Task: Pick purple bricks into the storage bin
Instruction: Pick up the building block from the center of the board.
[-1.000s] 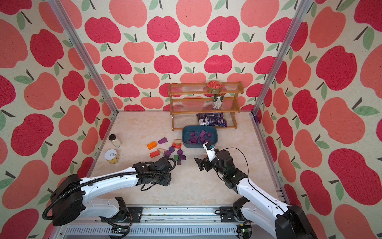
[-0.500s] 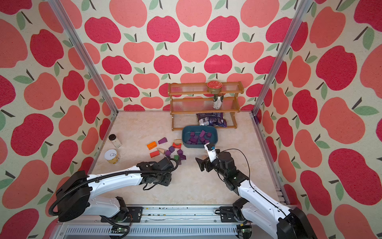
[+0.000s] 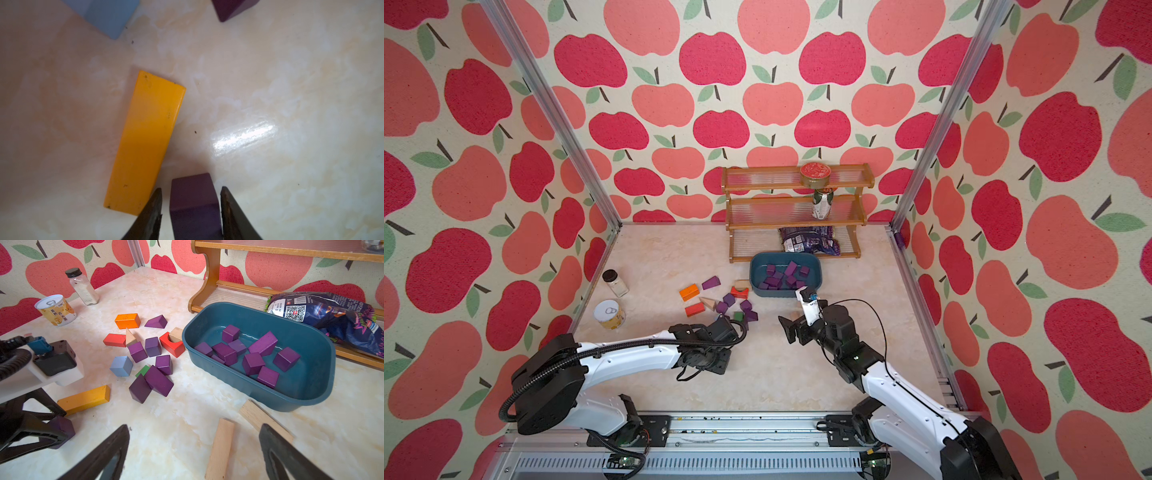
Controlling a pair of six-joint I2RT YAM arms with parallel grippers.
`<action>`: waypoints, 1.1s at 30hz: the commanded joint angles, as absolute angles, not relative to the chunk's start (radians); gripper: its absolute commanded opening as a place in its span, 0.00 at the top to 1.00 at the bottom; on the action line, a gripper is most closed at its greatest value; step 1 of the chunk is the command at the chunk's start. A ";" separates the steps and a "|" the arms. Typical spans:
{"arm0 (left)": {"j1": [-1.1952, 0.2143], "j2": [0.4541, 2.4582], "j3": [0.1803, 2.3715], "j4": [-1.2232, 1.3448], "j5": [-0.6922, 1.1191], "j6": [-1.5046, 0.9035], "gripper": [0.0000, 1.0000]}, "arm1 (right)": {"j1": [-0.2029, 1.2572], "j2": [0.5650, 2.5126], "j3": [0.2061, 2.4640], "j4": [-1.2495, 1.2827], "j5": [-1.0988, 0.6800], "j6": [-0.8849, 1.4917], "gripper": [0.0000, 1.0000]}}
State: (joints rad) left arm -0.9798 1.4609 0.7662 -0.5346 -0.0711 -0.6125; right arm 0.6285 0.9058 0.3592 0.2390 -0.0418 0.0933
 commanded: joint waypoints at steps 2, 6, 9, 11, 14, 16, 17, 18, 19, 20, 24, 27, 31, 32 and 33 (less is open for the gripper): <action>-0.986 1.480 0.789 -0.552 -0.101 -0.622 0.57 | 0.635 0.893 0.347 0.248 -0.020 0.076 0.01; -0.986 1.471 0.787 -0.554 -0.114 -0.622 0.63 | 0.635 0.891 0.346 0.247 -0.015 0.077 0.01; -0.986 1.457 0.786 -0.557 -0.131 -0.619 0.68 | 0.637 0.891 0.345 0.248 -0.010 0.077 0.01; -0.986 1.446 0.784 -0.559 -0.144 -0.616 0.70 | 0.636 0.893 0.345 0.247 -0.008 0.077 0.01; -0.986 1.434 0.786 -0.560 -0.156 -0.611 0.71 | 0.637 0.894 0.345 0.248 -0.006 0.078 0.01; -0.986 1.430 0.790 -0.563 -0.161 -0.608 0.71 | 0.637 0.896 0.344 0.249 -0.008 0.080 0.01; -0.985 1.429 0.792 -0.562 -0.163 -0.604 0.71 | 0.636 0.897 0.345 0.250 -0.009 0.080 0.01; -0.984 1.428 0.797 -0.564 -0.163 -0.600 0.71 | 0.636 0.897 0.344 0.253 -0.011 0.078 0.01; -0.981 1.431 0.803 -0.566 -0.165 -0.594 0.71 | 0.636 0.895 0.341 0.255 -0.012 0.079 0.01; -0.979 1.434 0.809 -0.565 -0.167 -0.589 0.72 | 0.636 0.892 0.339 0.260 -0.013 0.078 0.01; -0.966 1.439 0.833 -0.553 -0.177 -0.571 0.72 | 0.636 0.876 0.324 0.276 -0.028 0.077 0.01; -0.943 1.439 0.858 -0.542 -0.164 -0.550 0.72 | 0.637 0.872 0.319 0.278 -0.017 0.074 0.01; -0.910 1.445 0.905 -0.540 -0.153 -0.508 0.72 | 0.636 0.884 0.321 0.284 -0.007 0.068 0.01; -0.900 1.447 0.919 -0.540 -0.150 -0.499 0.72 | 0.636 0.886 0.324 0.282 -0.005 0.064 0.01; -0.894 1.451 0.932 -0.535 -0.145 -0.487 0.73 | 0.637 0.886 0.325 0.279 -0.004 0.064 0.01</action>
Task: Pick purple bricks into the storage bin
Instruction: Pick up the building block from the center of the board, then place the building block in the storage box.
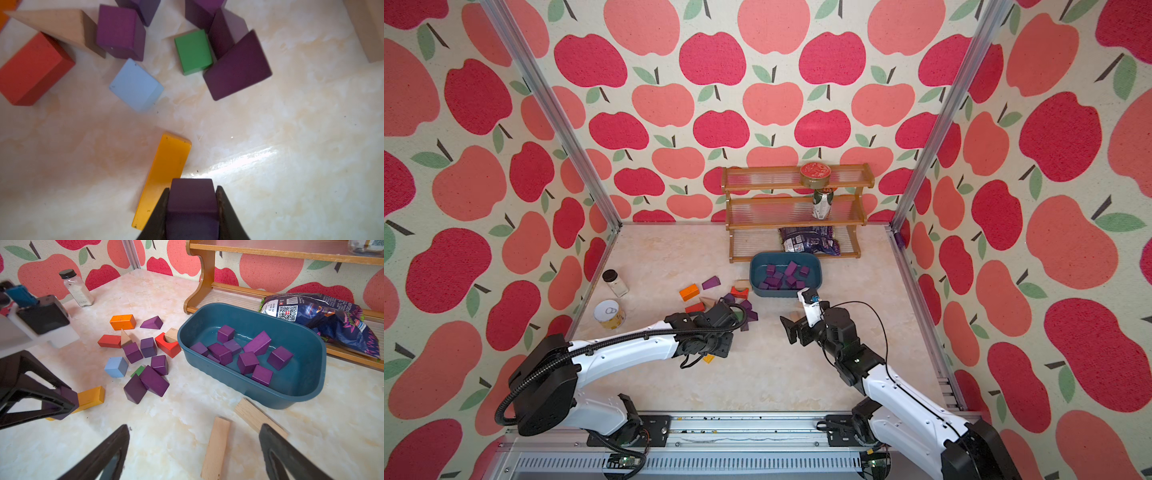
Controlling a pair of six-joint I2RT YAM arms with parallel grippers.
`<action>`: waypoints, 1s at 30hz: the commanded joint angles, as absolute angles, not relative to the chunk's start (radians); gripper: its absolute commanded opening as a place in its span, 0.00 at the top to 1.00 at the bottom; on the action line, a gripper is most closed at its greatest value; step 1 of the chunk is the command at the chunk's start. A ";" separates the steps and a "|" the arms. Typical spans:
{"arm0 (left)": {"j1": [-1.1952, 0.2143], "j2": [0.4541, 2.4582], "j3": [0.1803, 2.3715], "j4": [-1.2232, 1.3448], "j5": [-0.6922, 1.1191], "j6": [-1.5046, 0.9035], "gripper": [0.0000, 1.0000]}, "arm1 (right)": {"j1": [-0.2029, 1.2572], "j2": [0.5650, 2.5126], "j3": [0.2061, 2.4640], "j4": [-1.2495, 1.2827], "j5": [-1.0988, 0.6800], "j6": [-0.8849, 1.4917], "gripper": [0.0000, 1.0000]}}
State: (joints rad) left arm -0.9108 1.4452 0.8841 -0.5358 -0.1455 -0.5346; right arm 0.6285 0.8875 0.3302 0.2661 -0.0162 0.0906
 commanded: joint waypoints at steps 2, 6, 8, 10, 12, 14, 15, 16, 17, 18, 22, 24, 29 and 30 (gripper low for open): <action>-0.874 1.461 0.963 -0.523 -0.131 -0.454 0.72 | 0.637 0.880 0.322 0.275 0.000 0.065 0.01; -0.840 1.504 1.027 -0.522 -0.111 -0.398 0.73 | 0.636 0.866 0.312 0.279 0.013 0.067 0.01; -0.827 1.524 1.057 -0.520 -0.107 -0.375 0.73 | 0.637 0.862 0.313 0.279 0.022 0.067 0.01; -0.817 1.539 1.078 -0.504 -0.106 -0.363 0.73 | 0.637 0.858 0.309 0.281 0.032 0.067 0.01; -0.808 1.549 1.094 -0.485 -0.096 -0.352 0.73 | 0.636 0.856 0.305 0.281 0.043 0.071 0.01; -0.801 1.564 1.114 -0.479 -0.088 -0.343 0.72 | 0.635 0.857 0.303 0.285 0.048 0.071 0.01; -0.801 1.570 1.126 -0.478 -0.088 -0.334 0.73 | 0.635 0.859 0.302 0.287 0.050 0.074 0.01; -0.798 1.578 1.139 -0.477 -0.095 -0.325 0.73 | 0.635 0.861 0.300 0.291 0.053 0.074 0.01; -0.795 1.585 1.153 -0.475 -0.096 -0.317 0.73 | 0.635 0.863 0.301 0.294 0.056 0.075 0.01; -0.792 1.588 1.164 -0.472 -0.094 -0.310 0.73 | 0.635 0.867 0.300 0.295 0.059 0.076 0.01; -0.776 1.602 1.210 -0.446 -0.090 -0.276 0.73 | 0.634 0.863 0.299 0.290 0.083 0.078 0.01; -0.763 1.610 1.232 -0.428 -0.078 -0.262 0.73 | 0.635 0.855 0.293 0.292 0.090 0.080 0.01; -0.733 1.648 1.293 -0.365 -0.063 -0.229 0.73 | 0.635 0.845 0.292 0.282 0.093 0.080 0.01; -0.728 1.660 1.313 -0.359 -0.057 -0.223 0.73 | 0.634 0.845 0.292 0.281 0.095 0.080 0.01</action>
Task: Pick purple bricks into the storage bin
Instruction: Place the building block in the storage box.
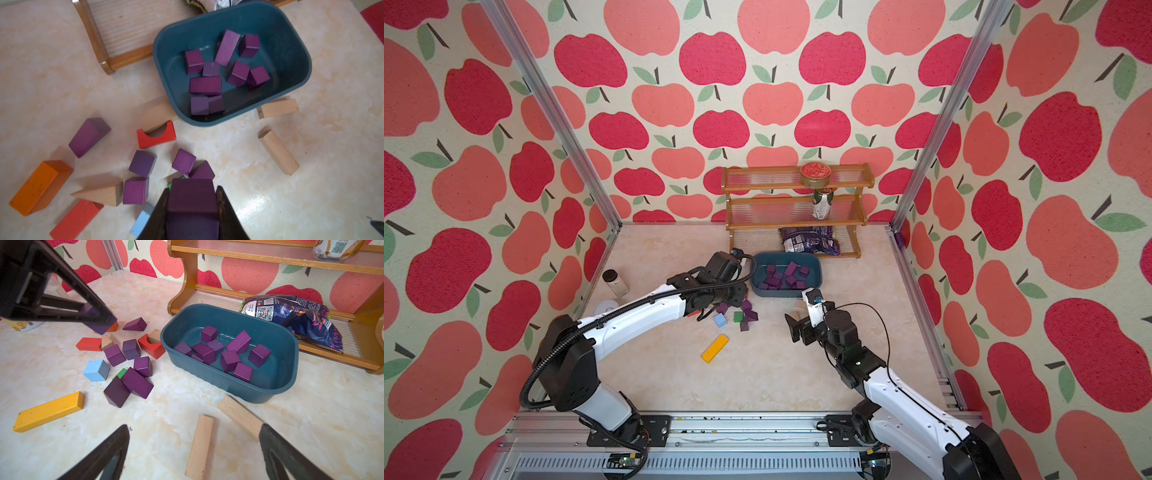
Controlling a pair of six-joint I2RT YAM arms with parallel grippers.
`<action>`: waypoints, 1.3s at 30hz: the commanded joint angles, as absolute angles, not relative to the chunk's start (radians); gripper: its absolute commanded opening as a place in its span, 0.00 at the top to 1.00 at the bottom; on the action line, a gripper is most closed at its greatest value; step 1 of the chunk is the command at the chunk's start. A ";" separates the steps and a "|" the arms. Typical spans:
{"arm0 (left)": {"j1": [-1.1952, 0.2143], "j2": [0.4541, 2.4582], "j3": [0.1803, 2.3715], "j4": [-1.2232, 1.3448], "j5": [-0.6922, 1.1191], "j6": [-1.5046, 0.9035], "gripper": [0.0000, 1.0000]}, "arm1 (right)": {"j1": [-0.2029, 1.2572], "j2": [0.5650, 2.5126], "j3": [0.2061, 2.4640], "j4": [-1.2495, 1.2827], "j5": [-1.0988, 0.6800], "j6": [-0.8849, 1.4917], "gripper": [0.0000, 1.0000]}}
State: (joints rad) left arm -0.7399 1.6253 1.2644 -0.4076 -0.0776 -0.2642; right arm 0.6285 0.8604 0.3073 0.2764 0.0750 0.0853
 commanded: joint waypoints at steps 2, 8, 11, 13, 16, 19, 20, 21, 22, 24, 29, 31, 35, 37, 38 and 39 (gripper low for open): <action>-0.720 1.688 1.354 -0.356 -0.044 -0.216 0.73 | 0.634 0.845 0.292 0.283 0.096 0.082 0.01; -0.713 1.785 1.460 -0.332 -0.019 -0.183 0.73 | 0.635 0.856 0.292 0.286 0.096 0.086 0.01; -0.692 1.842 1.509 -0.321 0.017 -0.189 0.73 | 0.635 0.865 0.296 0.287 0.094 0.086 0.01; -0.678 1.884 1.543 -0.313 0.044 -0.195 0.73 | 0.635 0.864 0.296 0.286 0.094 0.086 0.01; -0.659 1.959 1.613 -0.318 0.067 -0.197 0.73 | 0.635 0.866 0.294 0.291 0.096 0.090 0.01; -0.647 2.039 1.686 -0.321 0.066 -0.182 0.73 | 0.634 0.872 0.293 0.293 0.097 0.092 0.01; -0.645 2.061 1.704 -0.323 0.054 -0.170 0.73 | 0.633 0.872 0.294 0.293 0.097 0.093 0.01; -0.642 2.088 1.729 -0.327 0.040 -0.159 0.73 | 0.635 0.873 0.294 0.293 0.095 0.092 0.01; -0.638 2.112 1.753 -0.336 0.032 -0.154 0.73 | 0.635 0.873 0.294 0.293 0.093 0.093 0.01; -0.627 2.153 1.805 -0.351 0.038 -0.149 0.73 | 0.635 0.873 0.293 0.293 0.092 0.096 0.01; -0.610 2.241 1.924 -0.418 0.025 -0.147 0.70 | 0.634 0.877 0.296 0.294 0.090 0.097 0.01; -0.605 2.261 1.954 -0.438 0.016 -0.146 0.63 | 0.633 0.879 0.296 0.295 0.090 0.098 0.01; -0.604 2.261 1.963 -0.440 -0.001 -0.143 0.40 | 0.632 0.887 0.297 0.296 0.091 0.102 0.01; -0.605 2.253 1.963 -0.439 -0.002 -0.132 0.32 | 0.634 0.896 0.299 0.299 0.089 0.103 0.01; -0.605 2.248 1.962 -0.440 -0.003 -0.127 0.32 | 0.633 0.900 0.298 0.301 0.085 0.104 0.01; -0.606 2.241 1.959 -0.442 -0.005 -0.124 0.32 | 0.633 0.903 0.297 0.309 0.079 0.110 0.01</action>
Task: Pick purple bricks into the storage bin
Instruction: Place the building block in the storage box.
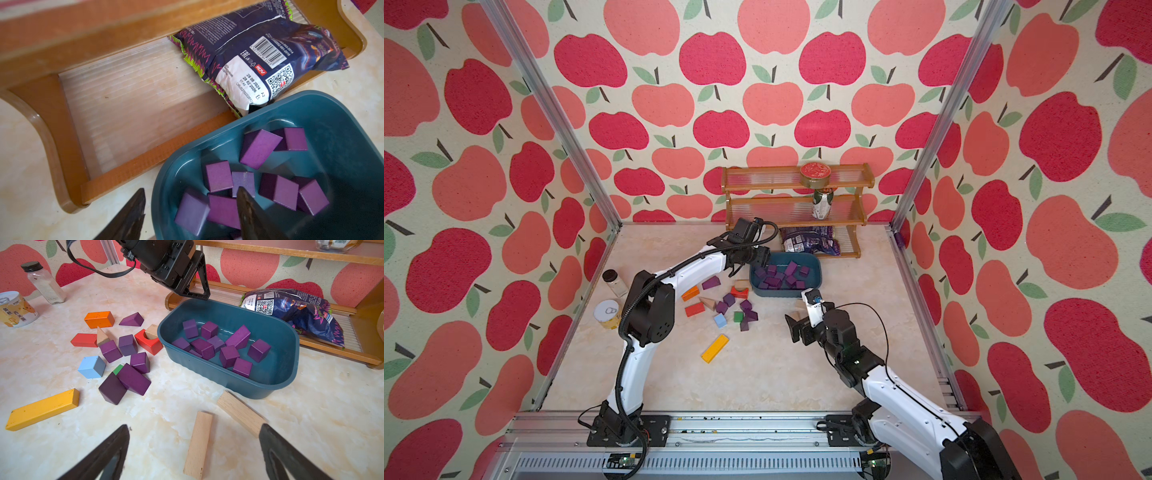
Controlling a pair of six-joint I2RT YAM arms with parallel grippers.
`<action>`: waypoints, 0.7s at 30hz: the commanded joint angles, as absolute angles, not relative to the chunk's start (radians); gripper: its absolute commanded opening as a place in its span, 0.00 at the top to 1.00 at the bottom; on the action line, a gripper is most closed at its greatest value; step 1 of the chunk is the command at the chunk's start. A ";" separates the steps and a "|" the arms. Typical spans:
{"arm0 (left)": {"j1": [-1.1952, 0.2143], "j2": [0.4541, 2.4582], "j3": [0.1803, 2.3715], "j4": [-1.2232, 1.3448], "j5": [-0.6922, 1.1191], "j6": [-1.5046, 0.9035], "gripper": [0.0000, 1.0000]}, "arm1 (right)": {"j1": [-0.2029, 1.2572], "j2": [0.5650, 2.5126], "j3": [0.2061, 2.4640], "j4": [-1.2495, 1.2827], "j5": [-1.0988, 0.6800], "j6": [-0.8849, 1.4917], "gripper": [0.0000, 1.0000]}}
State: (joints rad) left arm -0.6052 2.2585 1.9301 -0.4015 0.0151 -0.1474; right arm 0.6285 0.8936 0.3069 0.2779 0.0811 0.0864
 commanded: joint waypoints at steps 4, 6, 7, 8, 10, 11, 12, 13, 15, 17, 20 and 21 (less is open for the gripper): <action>-0.610 2.186 1.913 -0.432 -0.023 -0.128 0.31 | 0.633 0.917 0.298 0.322 0.060 0.113 0.01; -0.614 2.140 1.860 -0.407 -0.030 -0.131 0.31 | 0.633 0.915 0.296 0.327 0.057 0.116 0.01; -0.616 2.112 1.827 -0.390 -0.038 -0.133 0.31 | 0.633 0.913 0.295 0.329 0.054 0.116 0.01; -0.619 2.084 1.790 -0.370 -0.045 -0.133 0.30 | 0.633 0.912 0.294 0.331 0.051 0.117 0.01; -0.626 2.007 1.707 -0.325 -0.042 -0.118 0.31 | 0.632 0.911 0.292 0.333 0.045 0.115 0.01; -0.629 1.971 1.675 -0.306 -0.021 -0.098 0.31 | 0.631 0.910 0.290 0.337 0.044 0.119 0.01; -0.636 1.928 1.623 -0.278 0.000 -0.074 0.31 | 0.631 0.912 0.288 0.344 0.047 0.124 0.01; -0.647 1.882 1.574 -0.255 0.002 -0.046 0.30 | 0.632 0.917 0.285 0.351 0.055 0.133 0.01; -0.674 1.808 1.489 -0.224 -0.022 0.005 0.24 | 0.628 0.923 0.287 0.351 0.064 0.148 0.01; -0.696 1.744 1.427 -0.229 -0.071 0.016 0.17 | 0.623 0.925 0.292 0.342 0.054 0.150 0.01; -0.699 1.641 1.330 -0.236 -0.063 -0.023 0.09 | 0.620 0.924 0.295 0.342 0.043 0.152 0.01; -0.698 1.599 1.290 -0.222 -0.056 -0.030 0.01 | 0.620 0.924 0.292 0.346 0.041 0.154 0.01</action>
